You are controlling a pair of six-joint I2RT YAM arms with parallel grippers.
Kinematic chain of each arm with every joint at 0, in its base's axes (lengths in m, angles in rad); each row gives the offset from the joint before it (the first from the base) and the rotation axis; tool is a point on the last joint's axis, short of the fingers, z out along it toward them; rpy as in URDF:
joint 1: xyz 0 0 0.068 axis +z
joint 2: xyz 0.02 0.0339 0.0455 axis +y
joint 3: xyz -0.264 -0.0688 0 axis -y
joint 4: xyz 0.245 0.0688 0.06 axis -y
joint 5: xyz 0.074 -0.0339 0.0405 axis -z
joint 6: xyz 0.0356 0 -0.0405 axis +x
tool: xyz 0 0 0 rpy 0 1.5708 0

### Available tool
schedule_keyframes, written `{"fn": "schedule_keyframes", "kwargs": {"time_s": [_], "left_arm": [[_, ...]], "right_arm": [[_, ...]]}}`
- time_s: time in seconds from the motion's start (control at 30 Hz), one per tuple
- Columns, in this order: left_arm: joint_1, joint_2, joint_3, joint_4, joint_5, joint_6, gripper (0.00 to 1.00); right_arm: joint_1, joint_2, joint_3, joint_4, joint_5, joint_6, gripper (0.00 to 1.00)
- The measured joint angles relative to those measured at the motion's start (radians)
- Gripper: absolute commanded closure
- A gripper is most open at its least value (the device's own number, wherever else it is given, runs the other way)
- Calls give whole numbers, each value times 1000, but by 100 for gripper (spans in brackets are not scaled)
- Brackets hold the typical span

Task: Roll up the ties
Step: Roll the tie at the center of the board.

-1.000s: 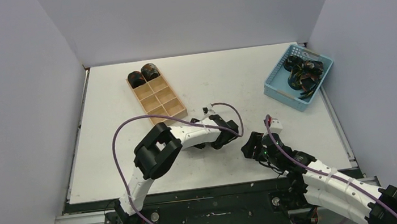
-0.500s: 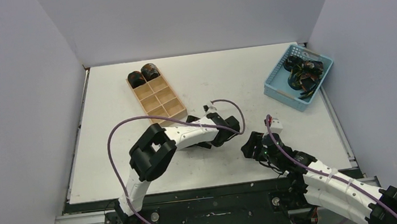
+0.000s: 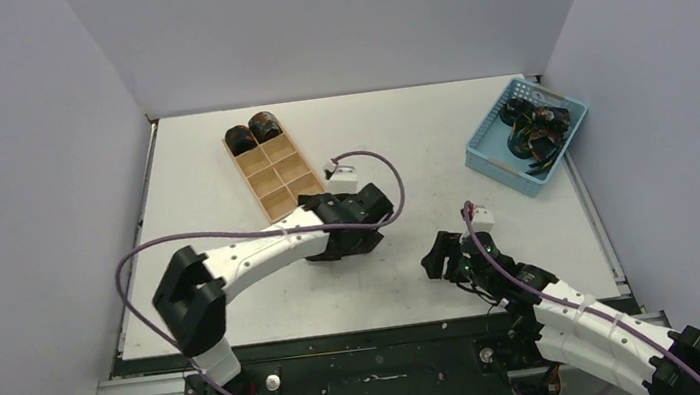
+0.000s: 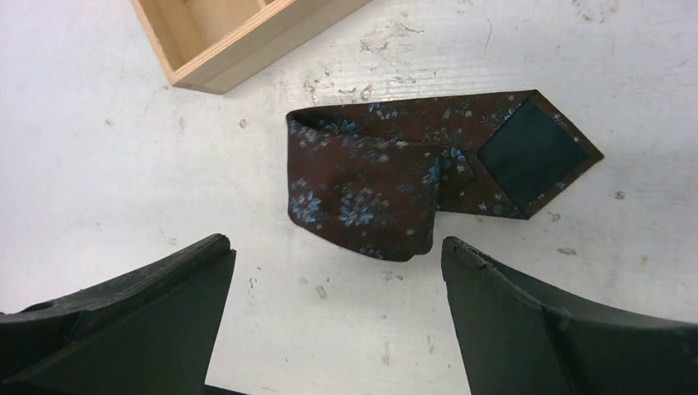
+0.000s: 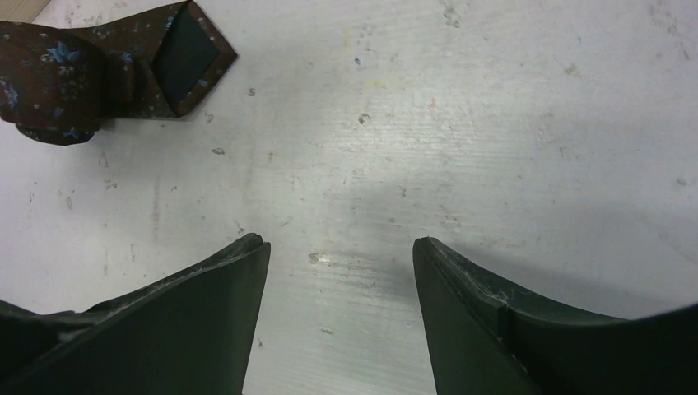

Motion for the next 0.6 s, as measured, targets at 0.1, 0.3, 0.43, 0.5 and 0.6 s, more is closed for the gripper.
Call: {"fn": "schedule_keyframes", "kwargs": {"time_s": [0.1, 0.3, 0.43, 0.5, 0.6], "left_arm": [[47, -198, -139, 93, 62, 13, 5], [344, -732, -569, 483, 361, 42, 4], [475, -994, -809, 666, 530, 38, 3], [504, -1045, -878, 726, 606, 39, 3], [531, -1052, -930, 785, 689, 42, 1]], "right_arm": [[0, 24, 44, 1, -26, -47, 34], [-1, 130, 171, 32, -83, -121, 34], [4, 256, 258, 113, -161, -137, 34], [29, 337, 303, 155, -180, -139, 35], [113, 468, 384, 194, -180, -145, 36]]}}
